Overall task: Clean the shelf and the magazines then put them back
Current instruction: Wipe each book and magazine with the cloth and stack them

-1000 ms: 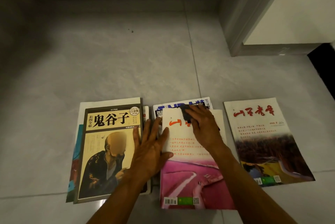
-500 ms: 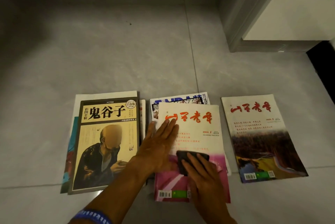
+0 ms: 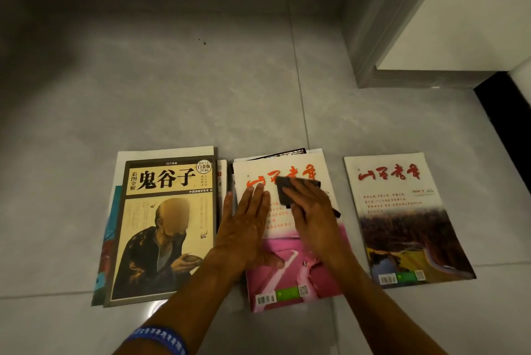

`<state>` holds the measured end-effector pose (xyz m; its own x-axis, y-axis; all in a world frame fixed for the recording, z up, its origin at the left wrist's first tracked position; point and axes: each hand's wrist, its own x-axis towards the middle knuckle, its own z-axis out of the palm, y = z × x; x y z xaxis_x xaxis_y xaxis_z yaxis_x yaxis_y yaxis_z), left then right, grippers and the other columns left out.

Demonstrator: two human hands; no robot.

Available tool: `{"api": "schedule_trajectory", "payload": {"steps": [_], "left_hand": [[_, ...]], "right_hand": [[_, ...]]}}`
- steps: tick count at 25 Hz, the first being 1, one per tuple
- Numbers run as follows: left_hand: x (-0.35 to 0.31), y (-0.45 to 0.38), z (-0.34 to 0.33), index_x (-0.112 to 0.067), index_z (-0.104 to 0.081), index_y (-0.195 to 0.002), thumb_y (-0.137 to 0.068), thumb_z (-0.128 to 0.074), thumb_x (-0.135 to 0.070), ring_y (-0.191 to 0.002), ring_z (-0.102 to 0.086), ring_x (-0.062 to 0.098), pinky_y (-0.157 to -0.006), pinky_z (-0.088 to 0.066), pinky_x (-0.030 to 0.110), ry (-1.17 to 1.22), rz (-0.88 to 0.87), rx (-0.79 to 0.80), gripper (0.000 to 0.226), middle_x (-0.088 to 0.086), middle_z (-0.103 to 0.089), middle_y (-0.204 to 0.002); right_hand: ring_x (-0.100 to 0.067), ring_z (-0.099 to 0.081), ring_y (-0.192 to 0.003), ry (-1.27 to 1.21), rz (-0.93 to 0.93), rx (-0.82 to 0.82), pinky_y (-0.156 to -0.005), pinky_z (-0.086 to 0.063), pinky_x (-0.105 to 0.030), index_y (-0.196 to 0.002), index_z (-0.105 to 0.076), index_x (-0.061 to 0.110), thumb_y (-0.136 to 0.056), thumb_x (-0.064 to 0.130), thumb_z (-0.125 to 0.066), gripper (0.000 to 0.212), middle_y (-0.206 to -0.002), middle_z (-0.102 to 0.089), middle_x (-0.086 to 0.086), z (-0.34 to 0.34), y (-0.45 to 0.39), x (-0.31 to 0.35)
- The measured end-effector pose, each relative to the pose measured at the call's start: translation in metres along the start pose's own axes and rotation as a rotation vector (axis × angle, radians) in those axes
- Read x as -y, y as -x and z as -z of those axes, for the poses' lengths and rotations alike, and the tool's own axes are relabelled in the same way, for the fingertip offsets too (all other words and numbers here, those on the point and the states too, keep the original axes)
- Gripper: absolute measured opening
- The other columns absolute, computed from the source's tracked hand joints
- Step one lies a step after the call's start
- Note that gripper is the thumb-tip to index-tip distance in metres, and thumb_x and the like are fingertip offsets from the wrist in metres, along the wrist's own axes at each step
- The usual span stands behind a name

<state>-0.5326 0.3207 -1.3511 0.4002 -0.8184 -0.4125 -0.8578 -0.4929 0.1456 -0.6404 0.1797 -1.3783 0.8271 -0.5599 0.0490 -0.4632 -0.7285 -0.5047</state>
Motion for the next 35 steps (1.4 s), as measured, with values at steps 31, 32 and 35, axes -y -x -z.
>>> {"api": "schedule_trajectory", "payload": {"steps": [31, 32, 35], "left_hand": [[0.0, -0.001, -0.002, -0.014, 0.029, -0.147, -0.064, -0.056, -0.084, -0.14, 0.034, 0.028, -0.11, 0.023, 0.036, 0.116, -0.034, 0.006, 0.137, 0.008, 0.038, -0.152], [0.001, -0.001, -0.002, -0.014, 0.029, -0.147, -0.064, -0.055, -0.084, -0.14, 0.035, 0.028, -0.109, 0.023, 0.036, 0.12, -0.03, 0.013, 0.137, 0.008, 0.038, -0.152], [0.004, 0.0, -0.003, -0.015, 0.029, -0.146, -0.064, -0.055, -0.084, -0.14, 0.035, 0.027, -0.109, 0.023, 0.036, 0.119, -0.027, -0.005, 0.136, 0.007, 0.038, -0.152]], "right_hand": [[-0.028, -0.031, -0.141, 0.019, -0.064, -0.026, -0.116, -0.024, -0.048, -0.143, -0.045, 0.019, -0.1, 0.038, -0.029, 0.05, -0.152, -0.038, -0.007, -0.001, -0.025, -0.021], [-0.029, -0.029, -0.142, 0.02, -0.121, -0.014, -0.118, -0.021, -0.047, -0.144, -0.043, 0.018, -0.1, 0.034, -0.033, 0.048, -0.153, -0.036, -0.008, 0.0, -0.049, -0.022], [-0.029, -0.027, -0.143, -0.011, -0.159, 0.022, -0.118, -0.021, -0.048, -0.146, -0.04, 0.017, -0.1, 0.033, -0.034, 0.049, -0.154, -0.033, -0.008, -0.002, -0.062, -0.025]]}}
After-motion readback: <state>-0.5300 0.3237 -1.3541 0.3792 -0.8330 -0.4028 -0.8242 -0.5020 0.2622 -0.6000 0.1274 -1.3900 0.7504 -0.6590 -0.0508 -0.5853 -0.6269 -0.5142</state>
